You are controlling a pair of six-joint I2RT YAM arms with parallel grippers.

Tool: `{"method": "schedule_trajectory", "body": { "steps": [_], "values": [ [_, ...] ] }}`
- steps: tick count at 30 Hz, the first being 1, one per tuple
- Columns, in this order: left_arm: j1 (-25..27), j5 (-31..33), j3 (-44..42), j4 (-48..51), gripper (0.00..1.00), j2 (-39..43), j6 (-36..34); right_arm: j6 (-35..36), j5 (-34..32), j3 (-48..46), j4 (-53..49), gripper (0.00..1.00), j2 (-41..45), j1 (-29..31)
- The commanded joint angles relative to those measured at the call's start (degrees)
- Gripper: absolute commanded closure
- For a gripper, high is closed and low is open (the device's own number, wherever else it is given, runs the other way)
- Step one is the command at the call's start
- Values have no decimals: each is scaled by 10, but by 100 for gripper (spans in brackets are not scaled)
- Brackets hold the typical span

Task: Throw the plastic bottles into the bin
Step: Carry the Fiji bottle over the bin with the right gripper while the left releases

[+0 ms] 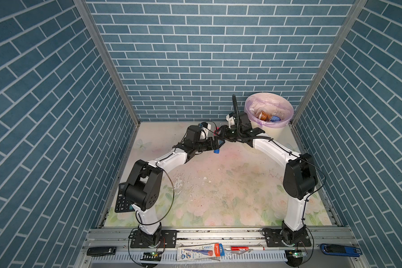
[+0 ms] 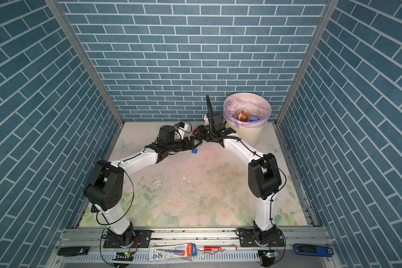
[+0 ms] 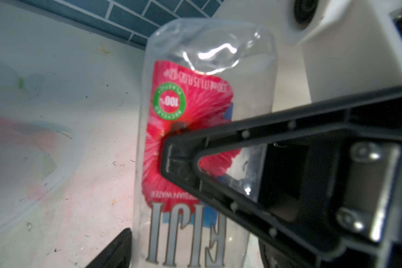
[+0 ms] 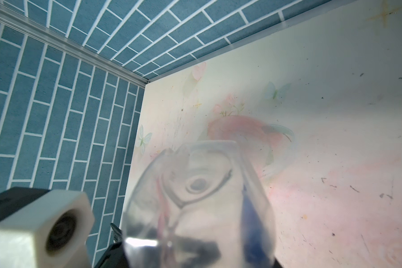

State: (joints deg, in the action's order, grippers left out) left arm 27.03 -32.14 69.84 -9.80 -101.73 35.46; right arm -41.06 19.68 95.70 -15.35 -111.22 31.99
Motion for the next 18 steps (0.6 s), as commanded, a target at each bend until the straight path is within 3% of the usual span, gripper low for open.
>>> {"method": "schedule_trajectory", "body": {
  "steps": [1,10,18],
  "values": [
    [1,13,-13,14,1,30,-11,31,-5,45,-34,71,10,-7],
    [2,42,-15,79,1,107,-62,110,-29,156,-144,77,31,-37],
    [25,81,91,137,1,143,-137,203,-60,337,-284,79,66,-67]
  ]
}}
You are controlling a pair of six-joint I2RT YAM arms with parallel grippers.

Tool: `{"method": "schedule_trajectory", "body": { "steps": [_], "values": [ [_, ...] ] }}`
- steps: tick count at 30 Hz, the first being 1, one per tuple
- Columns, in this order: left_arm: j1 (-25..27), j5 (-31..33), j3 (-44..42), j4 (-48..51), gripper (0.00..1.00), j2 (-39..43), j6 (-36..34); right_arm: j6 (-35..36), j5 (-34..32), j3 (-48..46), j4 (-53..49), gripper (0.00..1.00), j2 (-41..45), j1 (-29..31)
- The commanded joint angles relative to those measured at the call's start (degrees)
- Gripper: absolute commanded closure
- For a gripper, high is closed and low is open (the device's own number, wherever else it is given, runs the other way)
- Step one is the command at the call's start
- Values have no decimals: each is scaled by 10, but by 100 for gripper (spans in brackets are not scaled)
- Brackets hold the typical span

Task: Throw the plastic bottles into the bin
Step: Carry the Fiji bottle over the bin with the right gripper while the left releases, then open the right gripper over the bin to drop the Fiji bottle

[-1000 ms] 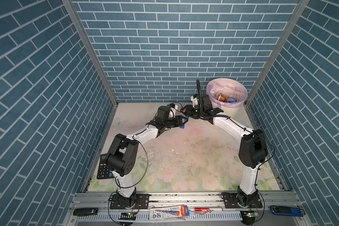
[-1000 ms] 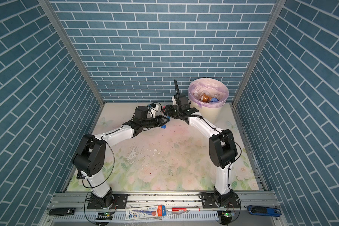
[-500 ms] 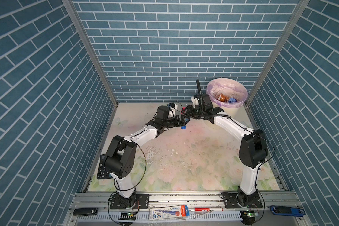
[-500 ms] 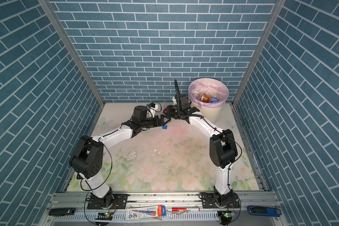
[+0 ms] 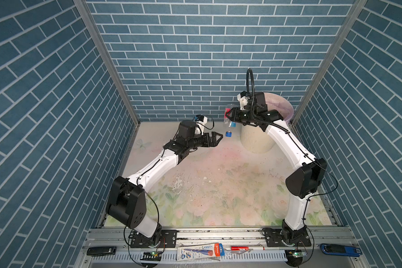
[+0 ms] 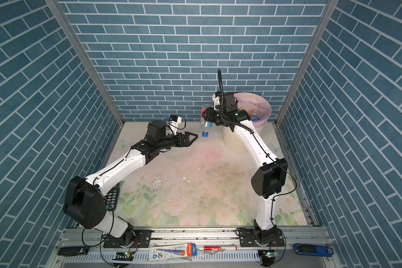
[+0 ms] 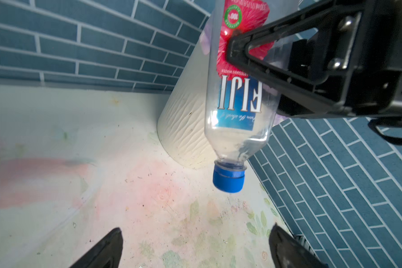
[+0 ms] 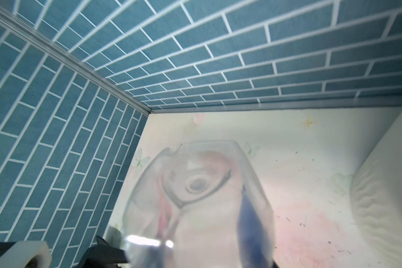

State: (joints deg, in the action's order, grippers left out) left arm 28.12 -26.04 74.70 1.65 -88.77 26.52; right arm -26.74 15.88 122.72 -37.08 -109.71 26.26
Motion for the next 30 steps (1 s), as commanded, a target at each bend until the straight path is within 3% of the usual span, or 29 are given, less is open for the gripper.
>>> {"method": "schedule_trajectory", "body": {
  "steps": [1,8,13,17,18,21,23,26,30],
  "values": [
    [18,22,56,22,1,10,-53,69,-30,94,-86,79,55,-17],
    [69,24,184,27,1,-42,-92,122,-130,228,-144,81,110,-75],
    [97,29,229,30,1,-61,-117,132,-167,206,-108,83,147,-113],
    [100,33,231,35,1,-69,-117,95,-133,173,-107,80,101,-155],
    [100,34,228,37,1,-70,-117,78,-121,163,-109,72,80,-166],
    [101,35,216,40,1,-68,-115,45,-81,194,-147,20,0,-200],
    [101,35,209,44,1,-66,-112,40,-56,264,-191,5,-51,-209],
    [101,37,196,50,1,-63,-115,39,-35,304,-207,1,-67,-209],
    [101,35,182,41,1,-67,-108,40,-38,193,-138,1,6,-209]
  ]
}}
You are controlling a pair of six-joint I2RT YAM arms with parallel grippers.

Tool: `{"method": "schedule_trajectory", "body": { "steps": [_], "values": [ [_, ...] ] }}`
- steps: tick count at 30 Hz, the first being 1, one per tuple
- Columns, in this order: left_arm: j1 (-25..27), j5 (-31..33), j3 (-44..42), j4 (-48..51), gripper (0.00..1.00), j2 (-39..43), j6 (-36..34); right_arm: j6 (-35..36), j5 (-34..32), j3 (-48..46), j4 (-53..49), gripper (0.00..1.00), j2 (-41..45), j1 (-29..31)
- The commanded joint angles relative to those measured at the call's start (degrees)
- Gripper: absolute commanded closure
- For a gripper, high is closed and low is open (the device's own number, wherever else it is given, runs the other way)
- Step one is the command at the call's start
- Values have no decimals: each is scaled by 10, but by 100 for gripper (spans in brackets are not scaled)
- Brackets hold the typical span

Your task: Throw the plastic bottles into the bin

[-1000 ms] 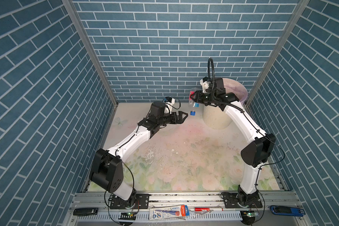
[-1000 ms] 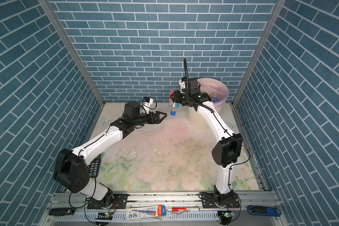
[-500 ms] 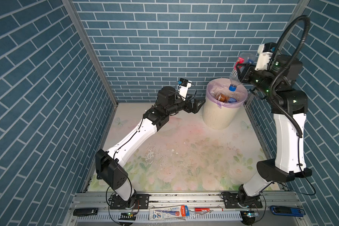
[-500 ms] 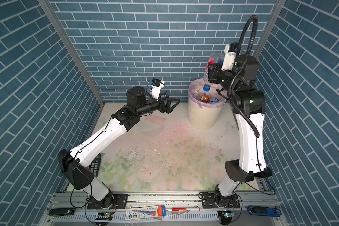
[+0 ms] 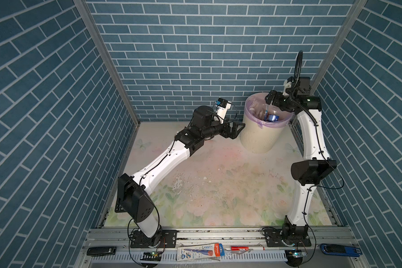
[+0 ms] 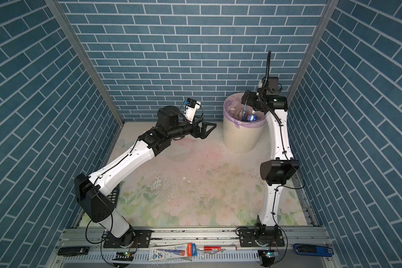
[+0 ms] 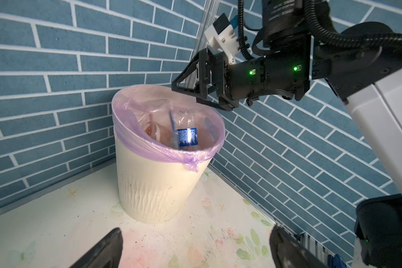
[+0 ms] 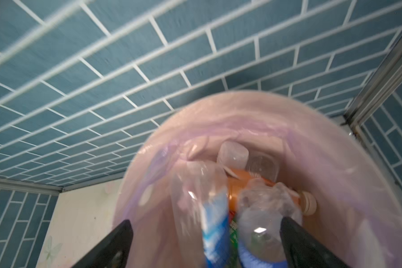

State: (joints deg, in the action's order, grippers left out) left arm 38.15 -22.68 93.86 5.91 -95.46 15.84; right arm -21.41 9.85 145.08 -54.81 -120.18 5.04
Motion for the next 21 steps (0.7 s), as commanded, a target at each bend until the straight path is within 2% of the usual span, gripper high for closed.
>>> {"method": "schedule_trajectory", "body": {
  "steps": [1,3,14,21],
  "values": [
    [1,0,-10,-3,1,-1,2,-14,21,-54,52,1,126,4],
    [1,-1,-12,-6,1,-4,5,-13,19,-84,66,1,151,4],
    [3,7,-23,-2,1,4,6,-1,13,-113,70,1,189,4],
    [1,53,-41,29,1,42,-37,21,-43,-235,110,1,266,-2]
  ]
}}
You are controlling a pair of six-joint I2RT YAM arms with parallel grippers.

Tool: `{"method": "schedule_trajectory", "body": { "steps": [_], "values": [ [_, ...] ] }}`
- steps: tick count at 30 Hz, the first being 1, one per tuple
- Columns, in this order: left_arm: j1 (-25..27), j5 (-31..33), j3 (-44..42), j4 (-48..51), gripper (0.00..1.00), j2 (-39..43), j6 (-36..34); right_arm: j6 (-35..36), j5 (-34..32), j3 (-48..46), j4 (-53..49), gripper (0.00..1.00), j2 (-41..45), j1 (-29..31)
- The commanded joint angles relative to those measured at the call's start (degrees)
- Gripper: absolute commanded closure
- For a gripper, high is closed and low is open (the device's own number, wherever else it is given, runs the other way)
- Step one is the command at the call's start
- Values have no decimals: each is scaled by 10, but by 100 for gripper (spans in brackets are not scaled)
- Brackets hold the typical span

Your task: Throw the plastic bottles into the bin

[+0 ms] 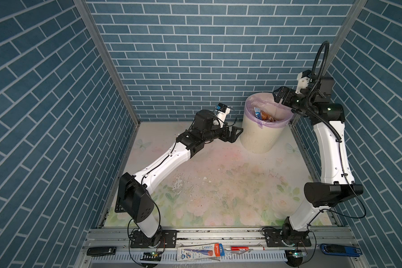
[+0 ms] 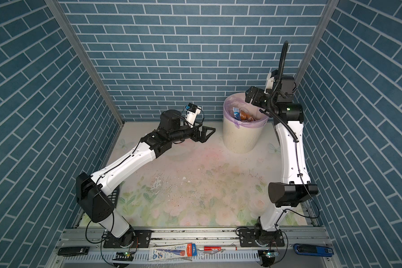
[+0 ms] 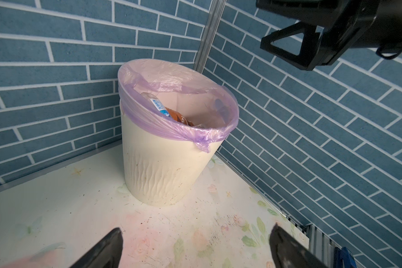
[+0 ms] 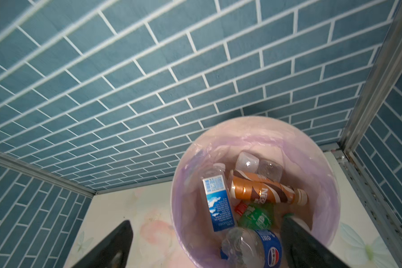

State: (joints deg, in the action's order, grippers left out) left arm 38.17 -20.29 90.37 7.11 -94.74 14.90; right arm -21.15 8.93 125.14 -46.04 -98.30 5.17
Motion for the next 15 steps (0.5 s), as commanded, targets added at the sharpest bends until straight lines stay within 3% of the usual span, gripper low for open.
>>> {"method": "schedule_trajectory", "body": {
  "steps": [1,9,15],
  "values": [
    [-1,42,-11,23,1,45,-36,22,-46,-59,27,1,61,-7],
    [-49,159,-86,51,1,144,-70,38,-159,-272,87,1,190,-34],
    [-138,232,-204,44,1,215,-79,53,-301,-499,185,1,290,-35]
  ]
}}
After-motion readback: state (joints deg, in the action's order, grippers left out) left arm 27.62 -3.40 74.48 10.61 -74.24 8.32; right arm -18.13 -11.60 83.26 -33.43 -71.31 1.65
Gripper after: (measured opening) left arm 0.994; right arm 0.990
